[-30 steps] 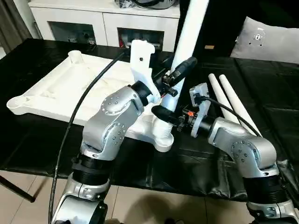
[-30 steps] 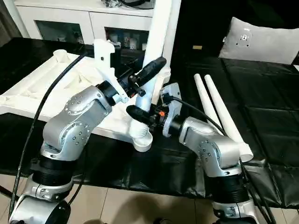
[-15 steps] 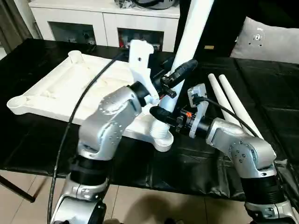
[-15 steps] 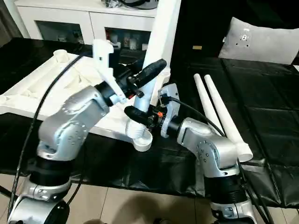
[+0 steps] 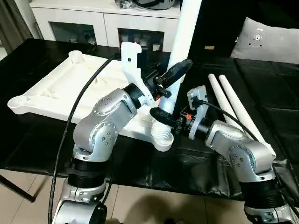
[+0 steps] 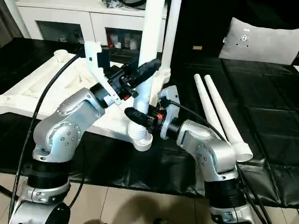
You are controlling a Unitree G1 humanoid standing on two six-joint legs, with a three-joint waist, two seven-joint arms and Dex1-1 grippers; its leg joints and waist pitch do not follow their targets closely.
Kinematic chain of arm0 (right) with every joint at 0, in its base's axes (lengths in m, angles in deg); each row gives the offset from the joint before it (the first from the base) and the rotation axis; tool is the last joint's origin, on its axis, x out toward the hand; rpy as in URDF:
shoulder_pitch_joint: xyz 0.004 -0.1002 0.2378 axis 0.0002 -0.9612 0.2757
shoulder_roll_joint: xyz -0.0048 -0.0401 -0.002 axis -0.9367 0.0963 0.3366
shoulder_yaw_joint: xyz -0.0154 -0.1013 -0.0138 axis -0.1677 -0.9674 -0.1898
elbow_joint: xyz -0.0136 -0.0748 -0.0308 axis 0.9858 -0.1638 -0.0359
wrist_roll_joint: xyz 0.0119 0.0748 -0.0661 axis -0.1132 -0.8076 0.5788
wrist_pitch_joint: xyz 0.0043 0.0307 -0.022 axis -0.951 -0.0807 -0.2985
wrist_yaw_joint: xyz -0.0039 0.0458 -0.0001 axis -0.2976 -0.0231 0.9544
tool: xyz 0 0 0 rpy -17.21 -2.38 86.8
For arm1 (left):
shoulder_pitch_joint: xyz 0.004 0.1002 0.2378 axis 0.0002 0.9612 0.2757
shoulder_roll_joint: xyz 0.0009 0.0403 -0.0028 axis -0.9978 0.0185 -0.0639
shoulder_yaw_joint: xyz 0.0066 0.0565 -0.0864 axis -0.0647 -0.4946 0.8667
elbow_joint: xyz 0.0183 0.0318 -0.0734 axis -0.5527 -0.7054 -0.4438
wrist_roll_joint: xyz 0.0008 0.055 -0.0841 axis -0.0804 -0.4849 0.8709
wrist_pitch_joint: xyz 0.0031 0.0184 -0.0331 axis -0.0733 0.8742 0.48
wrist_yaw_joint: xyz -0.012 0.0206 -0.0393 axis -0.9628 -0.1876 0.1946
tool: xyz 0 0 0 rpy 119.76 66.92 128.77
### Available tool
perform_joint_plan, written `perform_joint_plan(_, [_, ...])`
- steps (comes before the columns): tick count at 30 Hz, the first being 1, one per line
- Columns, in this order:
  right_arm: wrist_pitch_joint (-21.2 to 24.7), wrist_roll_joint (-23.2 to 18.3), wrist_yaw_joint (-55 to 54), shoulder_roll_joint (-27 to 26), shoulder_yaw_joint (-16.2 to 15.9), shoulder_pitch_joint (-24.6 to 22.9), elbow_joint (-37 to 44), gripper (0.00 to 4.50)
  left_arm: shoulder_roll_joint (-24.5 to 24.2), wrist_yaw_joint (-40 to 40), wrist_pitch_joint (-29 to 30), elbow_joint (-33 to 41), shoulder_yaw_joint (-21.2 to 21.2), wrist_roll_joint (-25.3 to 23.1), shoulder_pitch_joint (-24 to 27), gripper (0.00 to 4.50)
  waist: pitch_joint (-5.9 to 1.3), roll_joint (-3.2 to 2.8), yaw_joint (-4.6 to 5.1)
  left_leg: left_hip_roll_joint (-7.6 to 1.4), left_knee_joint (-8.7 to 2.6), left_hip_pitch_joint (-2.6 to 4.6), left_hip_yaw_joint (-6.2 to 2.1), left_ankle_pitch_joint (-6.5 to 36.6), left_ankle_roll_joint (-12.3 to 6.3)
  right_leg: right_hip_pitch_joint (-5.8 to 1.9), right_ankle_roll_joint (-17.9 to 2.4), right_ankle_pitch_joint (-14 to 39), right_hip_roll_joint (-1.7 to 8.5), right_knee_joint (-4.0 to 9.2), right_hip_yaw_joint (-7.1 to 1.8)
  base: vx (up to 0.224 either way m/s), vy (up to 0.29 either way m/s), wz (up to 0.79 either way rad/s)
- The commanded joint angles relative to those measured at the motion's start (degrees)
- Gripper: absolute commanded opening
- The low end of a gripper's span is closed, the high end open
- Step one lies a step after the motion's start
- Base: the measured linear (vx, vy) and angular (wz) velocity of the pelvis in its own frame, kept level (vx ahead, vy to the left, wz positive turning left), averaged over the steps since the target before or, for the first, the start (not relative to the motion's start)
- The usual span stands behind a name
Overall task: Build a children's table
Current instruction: Pick table leg
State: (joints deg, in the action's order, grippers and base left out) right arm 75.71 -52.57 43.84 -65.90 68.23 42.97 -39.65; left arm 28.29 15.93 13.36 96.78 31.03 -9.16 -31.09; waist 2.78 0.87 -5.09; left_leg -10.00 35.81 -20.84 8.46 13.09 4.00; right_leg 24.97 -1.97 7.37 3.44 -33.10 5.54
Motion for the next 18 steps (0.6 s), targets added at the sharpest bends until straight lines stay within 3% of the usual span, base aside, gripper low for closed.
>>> perform_joint_plan(1, [-1.63,1.86,-3.89,0.03,1.86,0.95,-2.52,1.89,1.15,4.29,0.80,1.40,-6.25,0.93,-0.91,2.49,-4.24,0.27,-0.02,-2.10,-3.95,-0.41,-0.16,0.67,-3.51,-4.66,-3.22,20.19,4.08,3.82,-2.62,0.000,0.000,0.00])
perform_joint_plan(6, [-2.01,3.33,-3.73,0.56,0.53,1.09,-3.12,1.89,-0.41,5.42,-0.14,1.24,-6.61,-0.46,-0.60,2.49,-4.26,0.20,0.00,-2.15,-3.95,-0.42,-0.18,0.36,-3.13,-4.79,-3.78,19.10,4.18,3.61,-2.69,0.000,0.000,0.00])
perform_joint_plan(7, [-2.05,3.44,-3.42,0.72,0.33,1.11,-3.19,1.89,-0.36,5.54,-0.07,1.37,-6.40,-0.19,-0.38,2.49,-4.29,0.67,0.05,-2.18,-3.91,-0.43,-0.11,0.33,-3.18,-4.84,-4.04,18.68,4.19,3.55,-2.71,0.000,0.000,0.00])
perform_joint_plan(9, [-2.13,3.52,-3.13,0.87,0.18,1.13,-3.26,1.89,-0.58,5.95,-0.18,1.48,-6.52,-0.22,-0.22,2.49,-4.25,0.38,-0.05,-2.18,-3.92,-0.45,-0.12,0.31,-3.27,-4.81,-4.39,18.72,4.26,3.50,-2.72,0.000,0.000,0.00])
perform_joint_plan(16, [-3.35,5.47,-1.59,2.04,-1.43,0.81,-4.21,1.88,-2.95,9.05,-2.33,-1.26,-6.35,-2.12,1.10,2.48,-4.22,0.39,-0.03,-2.08,-4.00,-0.36,-0.06,1.09,-2.90,-4.70,-3.60,20.94,4.27,3.78,-2.68,0.000,0.000,0.00])
perform_joint_plan(18, [-3.98,6.28,-1.13,2.58,-2.31,0.28,-4.75,1.88,-3.99,10.54,-3.24,-2.75,-6.03,-2.57,2.18,2.77,-4.20,0.35,-0.08,-2.06,-4.01,-0.37,-0.06,1.30,-2.95,-4.71,-3.56,21.01,4.28,3.84,-2.68,0.000,0.000,0.00])
